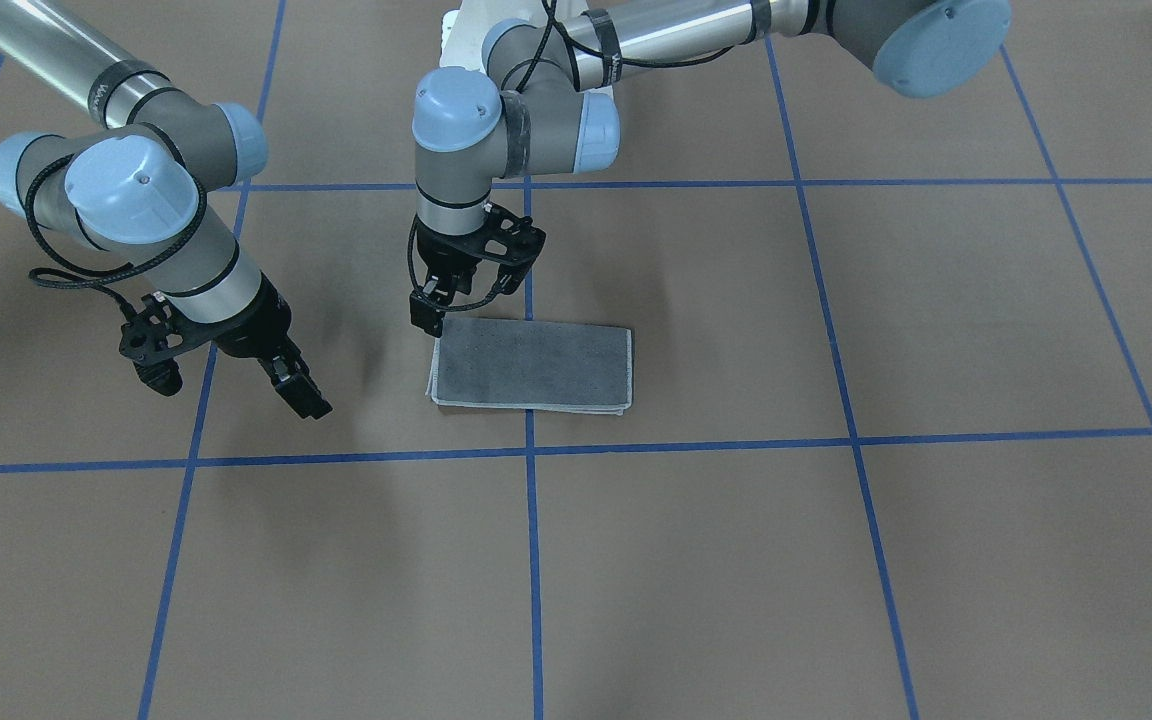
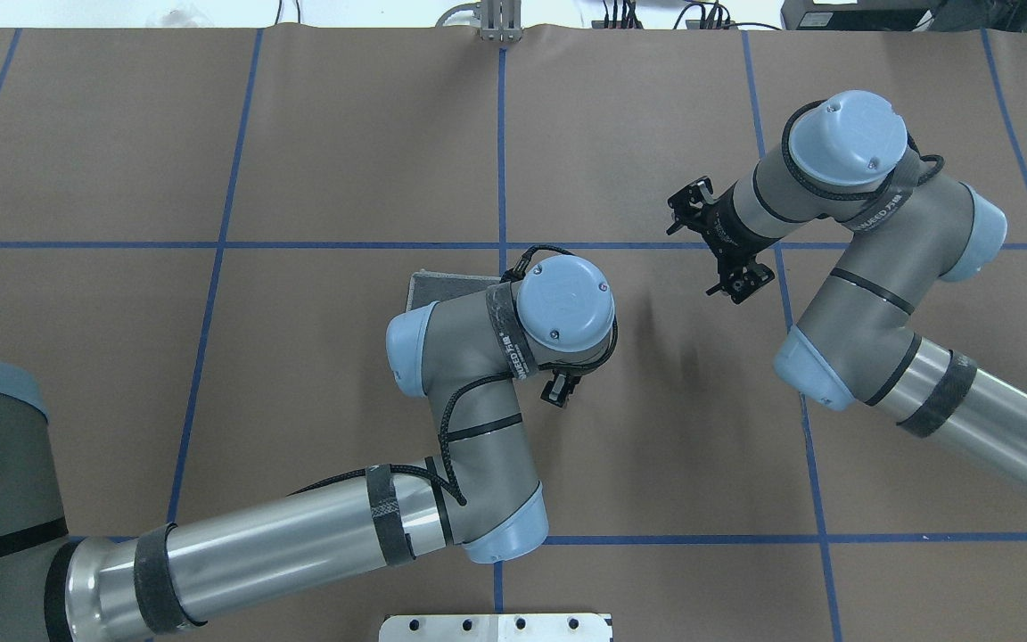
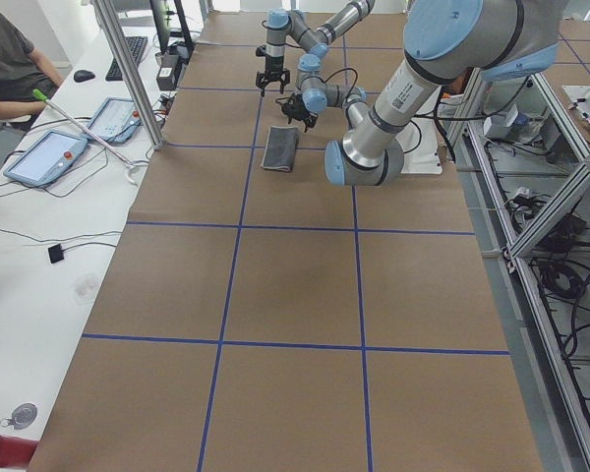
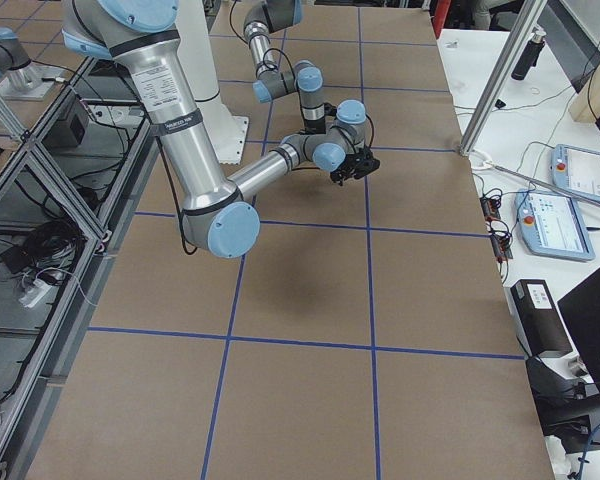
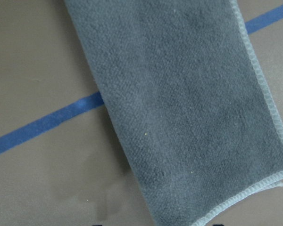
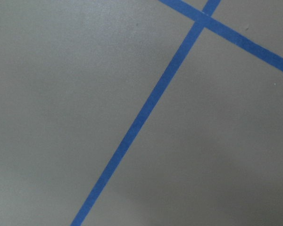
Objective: Fold towel twice with both arms
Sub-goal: 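Move the left gripper to the folded towel's end while the right gripper withdraws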
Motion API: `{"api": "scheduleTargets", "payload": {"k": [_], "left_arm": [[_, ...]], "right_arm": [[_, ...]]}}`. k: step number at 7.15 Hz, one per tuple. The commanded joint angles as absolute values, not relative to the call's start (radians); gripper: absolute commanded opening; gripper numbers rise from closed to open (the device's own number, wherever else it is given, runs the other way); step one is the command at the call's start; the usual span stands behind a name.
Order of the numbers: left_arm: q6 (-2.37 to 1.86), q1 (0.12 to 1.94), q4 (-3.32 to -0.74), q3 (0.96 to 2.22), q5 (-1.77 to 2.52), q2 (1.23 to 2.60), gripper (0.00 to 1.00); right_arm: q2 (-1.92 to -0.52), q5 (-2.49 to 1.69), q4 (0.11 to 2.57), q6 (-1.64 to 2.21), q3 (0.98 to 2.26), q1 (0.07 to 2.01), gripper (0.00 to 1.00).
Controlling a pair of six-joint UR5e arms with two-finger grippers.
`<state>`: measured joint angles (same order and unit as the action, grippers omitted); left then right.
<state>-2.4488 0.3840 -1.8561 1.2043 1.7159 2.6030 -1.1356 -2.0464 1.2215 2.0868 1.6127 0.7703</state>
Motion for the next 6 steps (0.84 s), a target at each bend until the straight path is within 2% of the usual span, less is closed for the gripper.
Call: {"api": "scheduleTargets", "payload": {"k": [1,3,6], "left_arm": [[-2.451,0.383,-1.874,1.181,1.692,2.611,0.80],[-2.450,0.383,-1.878,1.172,1.687,2.611,0.74],[-2.459,0.374,-1.872,1.166,1.687,2.625,0.73]], "right_arm": [[-1.138,-2.046,1.221,2.085,1.609,0.772,1.00],[-1.141,-2.046,1.221,2.076,1.609,0.778,1.00],[-1.141,-2.045,1.221,2.077,1.608,0.782,1.00]]}}
